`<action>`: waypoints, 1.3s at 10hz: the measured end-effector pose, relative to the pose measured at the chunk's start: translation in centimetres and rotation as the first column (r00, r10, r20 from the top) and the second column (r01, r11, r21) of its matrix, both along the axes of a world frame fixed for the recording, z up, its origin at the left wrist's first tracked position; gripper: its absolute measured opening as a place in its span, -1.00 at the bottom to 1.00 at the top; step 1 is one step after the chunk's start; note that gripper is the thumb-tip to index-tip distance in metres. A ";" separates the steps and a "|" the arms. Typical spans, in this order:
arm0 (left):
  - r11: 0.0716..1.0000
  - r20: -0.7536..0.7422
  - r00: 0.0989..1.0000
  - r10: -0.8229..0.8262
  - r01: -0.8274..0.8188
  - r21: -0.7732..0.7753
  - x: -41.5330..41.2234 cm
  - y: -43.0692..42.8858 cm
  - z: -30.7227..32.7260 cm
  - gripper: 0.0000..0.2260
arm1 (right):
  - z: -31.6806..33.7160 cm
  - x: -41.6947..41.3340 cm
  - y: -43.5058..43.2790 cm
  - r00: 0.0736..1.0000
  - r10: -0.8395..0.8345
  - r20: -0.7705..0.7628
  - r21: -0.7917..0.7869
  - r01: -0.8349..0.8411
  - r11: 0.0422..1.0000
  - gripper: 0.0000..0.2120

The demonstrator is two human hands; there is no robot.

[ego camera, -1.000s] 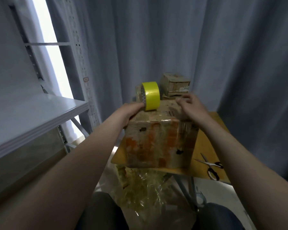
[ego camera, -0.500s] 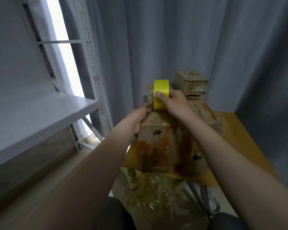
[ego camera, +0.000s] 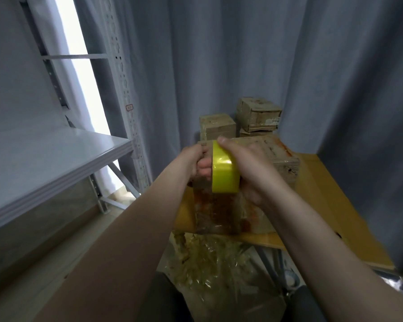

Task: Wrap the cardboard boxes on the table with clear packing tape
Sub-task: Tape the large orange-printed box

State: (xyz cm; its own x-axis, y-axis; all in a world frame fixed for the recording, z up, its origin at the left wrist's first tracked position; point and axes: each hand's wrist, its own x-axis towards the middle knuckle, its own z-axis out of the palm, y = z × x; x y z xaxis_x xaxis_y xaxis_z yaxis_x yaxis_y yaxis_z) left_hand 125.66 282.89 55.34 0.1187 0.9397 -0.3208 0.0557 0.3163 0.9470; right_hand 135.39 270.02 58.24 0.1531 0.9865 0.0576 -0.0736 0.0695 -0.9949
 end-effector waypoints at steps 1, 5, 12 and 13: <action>1.000 -0.026 1.000 0.000 -0.001 -0.030 0.4 1.2 -0.2 -0.81 | -1.8 0.3 -1.8 0.998 0.060 -0.016 -0.004 -0.060 0.998 -0.67; 1.000 -0.036 0.999 0.019 -0.019 0.010 0.1 1.1 -0.5 -0.85 | -7.3 1.2 -2.9 0.868 -0.172 0.466 -0.020 0.205 0.979 -0.70; 0.991 -0.196 0.977 0.083 -0.060 0.121 0.5 3.5 -2.1 -0.66 | -2.3 2.0 16.3 0.075 0.199 0.977 -0.201 0.022 0.979 -0.28; 0.989 -0.104 0.988 0.113 -0.102 0.105 0.9 3.5 -2.3 -0.71 | -2.1 2.2 14.0 0.147 0.155 0.977 -0.149 -0.049 0.988 -0.37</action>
